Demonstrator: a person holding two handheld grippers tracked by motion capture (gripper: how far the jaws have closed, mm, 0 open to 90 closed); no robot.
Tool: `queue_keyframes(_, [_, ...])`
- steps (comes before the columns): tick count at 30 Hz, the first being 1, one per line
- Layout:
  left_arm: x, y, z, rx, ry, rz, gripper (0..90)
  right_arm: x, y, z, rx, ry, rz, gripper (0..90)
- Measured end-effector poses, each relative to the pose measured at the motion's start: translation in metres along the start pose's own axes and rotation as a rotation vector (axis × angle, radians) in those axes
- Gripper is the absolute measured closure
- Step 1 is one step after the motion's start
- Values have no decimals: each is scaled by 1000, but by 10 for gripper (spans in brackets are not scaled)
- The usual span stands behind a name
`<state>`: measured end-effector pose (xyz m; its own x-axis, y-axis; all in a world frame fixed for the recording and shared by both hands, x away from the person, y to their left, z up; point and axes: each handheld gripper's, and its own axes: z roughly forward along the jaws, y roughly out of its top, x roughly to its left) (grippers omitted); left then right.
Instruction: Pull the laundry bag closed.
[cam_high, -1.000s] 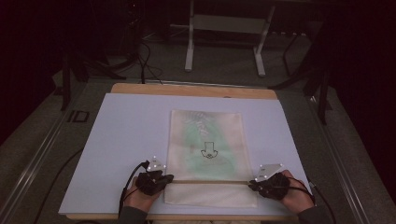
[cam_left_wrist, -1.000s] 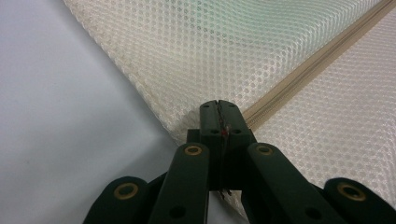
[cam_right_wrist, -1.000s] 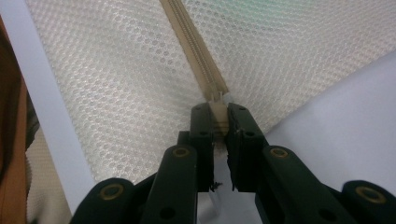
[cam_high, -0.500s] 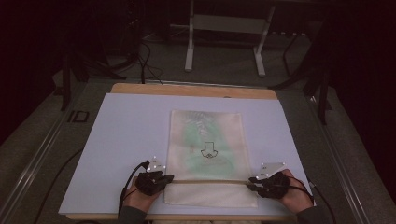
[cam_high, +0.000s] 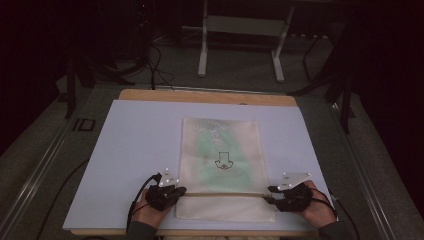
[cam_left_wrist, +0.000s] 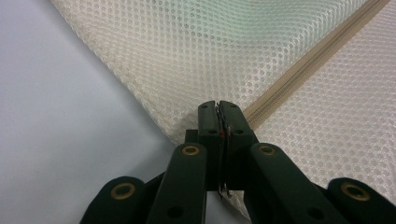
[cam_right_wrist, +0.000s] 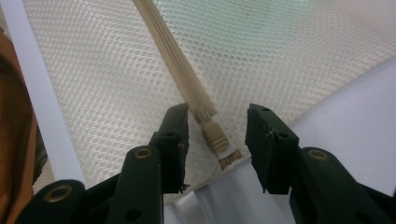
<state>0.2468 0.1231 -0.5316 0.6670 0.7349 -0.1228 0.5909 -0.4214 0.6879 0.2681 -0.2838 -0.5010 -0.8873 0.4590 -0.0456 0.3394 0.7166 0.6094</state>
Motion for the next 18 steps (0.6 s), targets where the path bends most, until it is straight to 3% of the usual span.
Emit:
queue_keyframes(9, [-3, 1, -2, -12, 16, 26, 868, -9, -7, -7, -49, -22, 60, 562])
queue_keyframes(18, [-1, 1, -5, -34, 29, 34, 862, -15, -15, -8, -58, -37, 104, 547])
